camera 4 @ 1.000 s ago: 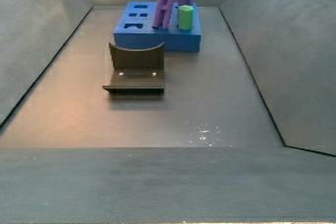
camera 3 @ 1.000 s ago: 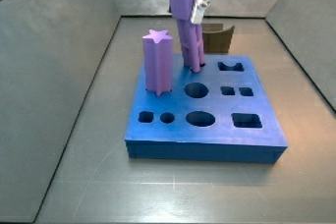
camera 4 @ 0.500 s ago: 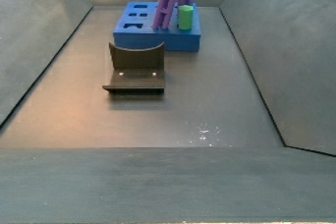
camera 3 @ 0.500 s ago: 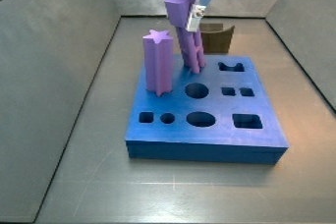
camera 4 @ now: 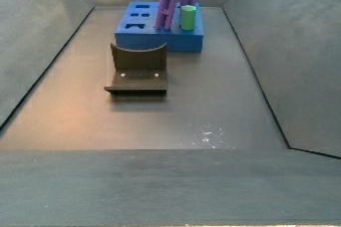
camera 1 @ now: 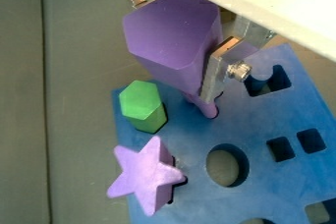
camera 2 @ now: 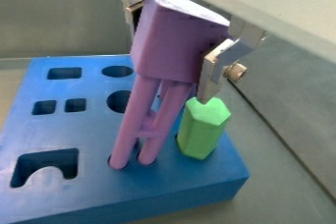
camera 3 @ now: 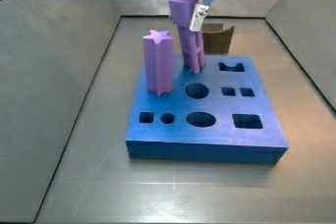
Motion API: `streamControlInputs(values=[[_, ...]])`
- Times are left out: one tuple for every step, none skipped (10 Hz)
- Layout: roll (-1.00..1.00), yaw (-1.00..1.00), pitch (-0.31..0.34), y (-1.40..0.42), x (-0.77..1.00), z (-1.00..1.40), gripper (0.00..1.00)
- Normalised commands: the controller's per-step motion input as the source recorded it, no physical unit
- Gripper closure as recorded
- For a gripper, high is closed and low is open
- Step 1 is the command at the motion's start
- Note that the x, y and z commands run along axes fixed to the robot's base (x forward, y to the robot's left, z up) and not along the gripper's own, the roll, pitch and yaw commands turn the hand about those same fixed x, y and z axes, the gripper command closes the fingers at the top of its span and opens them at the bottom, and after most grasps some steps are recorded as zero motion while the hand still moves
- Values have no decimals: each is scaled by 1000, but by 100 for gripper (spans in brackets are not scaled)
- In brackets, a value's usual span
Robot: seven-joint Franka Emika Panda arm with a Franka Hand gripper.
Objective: Pick up the 3 prong object. Move up. Place the 3 prong object on the fixture. Regrasp the 3 prong object. Move to above the board. Insert the 3 prong object.
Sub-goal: Insert the 3 prong object.
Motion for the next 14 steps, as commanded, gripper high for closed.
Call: streamControlInputs(values=[[163, 3, 376, 0, 314, -194, 100], [180, 0, 411, 0, 337, -229, 100], [217, 0, 476, 0, 251, -37, 100], [291, 51, 457, 0, 163, 0, 100], [313, 74, 440, -9, 197, -3, 100], [317, 100, 460, -60, 220, 0, 100], [216, 0, 333, -69, 697, -446, 100], [-29, -86, -61, 54, 491, -537, 100], [0, -251, -16, 0, 514, -686, 100], [70, -214, 4, 0, 514, -1000, 100], [64, -229, 4, 0, 511, -1000, 100], [114, -246, 20, -80, 331, -1000, 100], [100, -289, 33, -86, 300, -1000, 100], [94, -271, 0, -14, 389, -1000, 100]])
